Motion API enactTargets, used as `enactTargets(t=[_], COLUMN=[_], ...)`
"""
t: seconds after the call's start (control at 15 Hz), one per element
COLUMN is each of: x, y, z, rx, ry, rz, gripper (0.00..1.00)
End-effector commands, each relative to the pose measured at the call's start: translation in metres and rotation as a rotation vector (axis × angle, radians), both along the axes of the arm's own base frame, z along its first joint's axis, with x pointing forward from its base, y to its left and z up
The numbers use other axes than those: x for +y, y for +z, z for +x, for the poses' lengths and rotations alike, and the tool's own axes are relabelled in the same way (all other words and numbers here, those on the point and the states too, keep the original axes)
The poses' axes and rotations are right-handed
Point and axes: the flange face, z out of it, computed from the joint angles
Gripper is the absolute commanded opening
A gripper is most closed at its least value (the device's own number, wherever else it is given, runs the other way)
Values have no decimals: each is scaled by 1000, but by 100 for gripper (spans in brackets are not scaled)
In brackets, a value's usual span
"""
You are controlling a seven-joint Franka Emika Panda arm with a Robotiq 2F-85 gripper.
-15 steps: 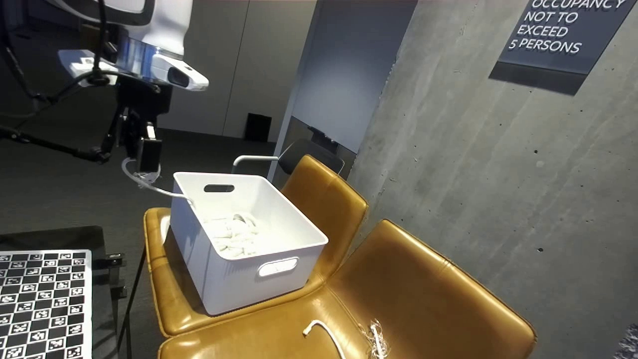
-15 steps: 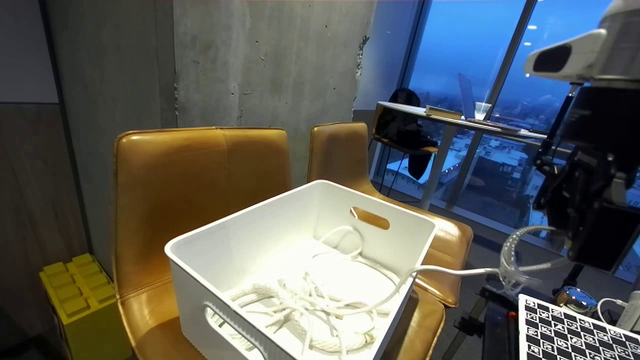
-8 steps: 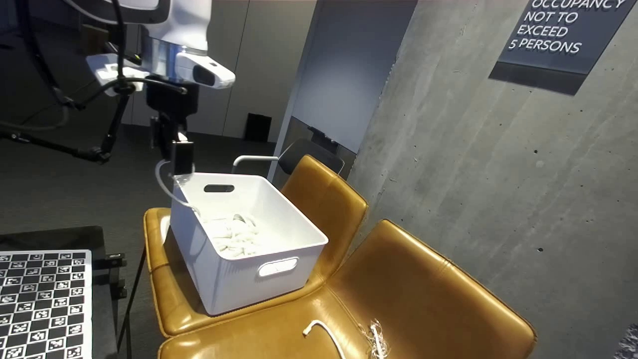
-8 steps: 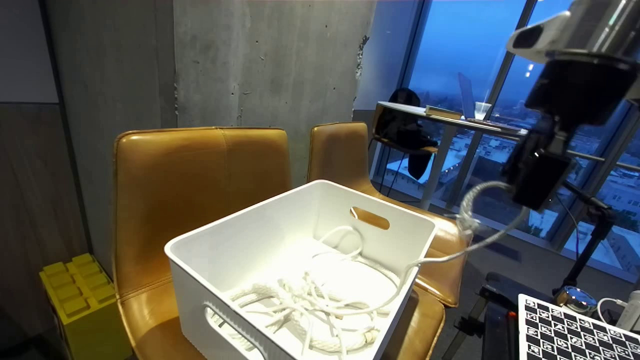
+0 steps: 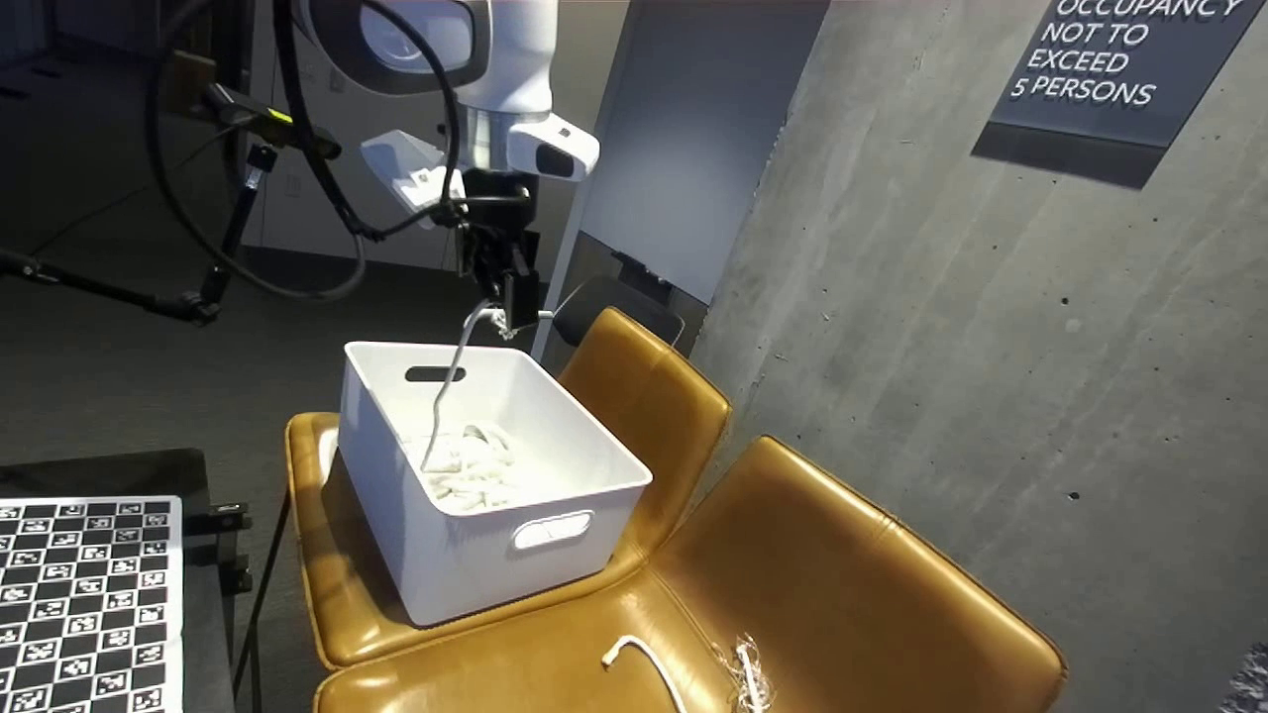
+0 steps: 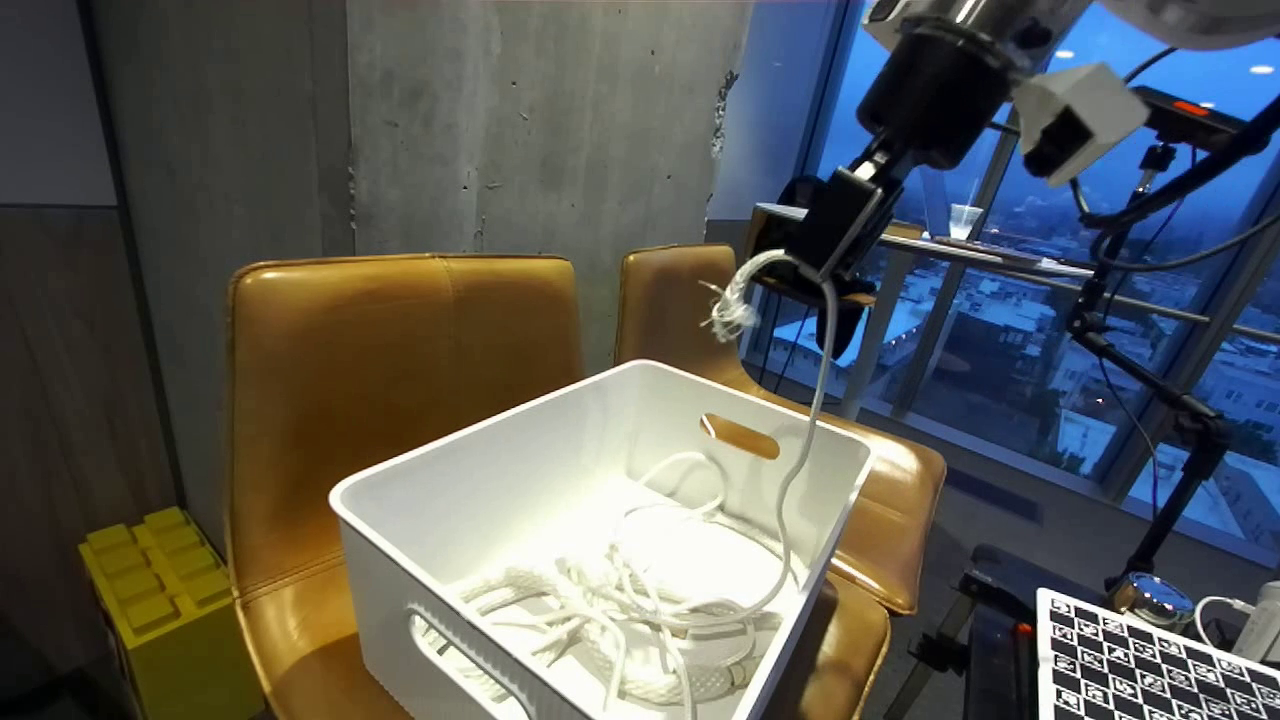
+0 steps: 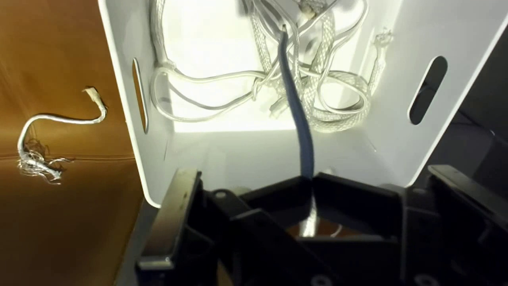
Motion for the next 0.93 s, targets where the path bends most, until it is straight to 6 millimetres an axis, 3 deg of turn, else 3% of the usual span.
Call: enactTargets(t=[0.0, 0.2, 0.4, 0.6, 0.87], x=[-3, -18, -59, -133, -227], y=[-16, -22, -18, -19, -40], z=[32, 41, 49, 63, 80], rx=[-3, 24, 36, 58, 80], ry=[-2, -21, -56, -121, -232], rz=[3, 18, 51, 77, 88], gripper=[33, 54, 75, 99, 100])
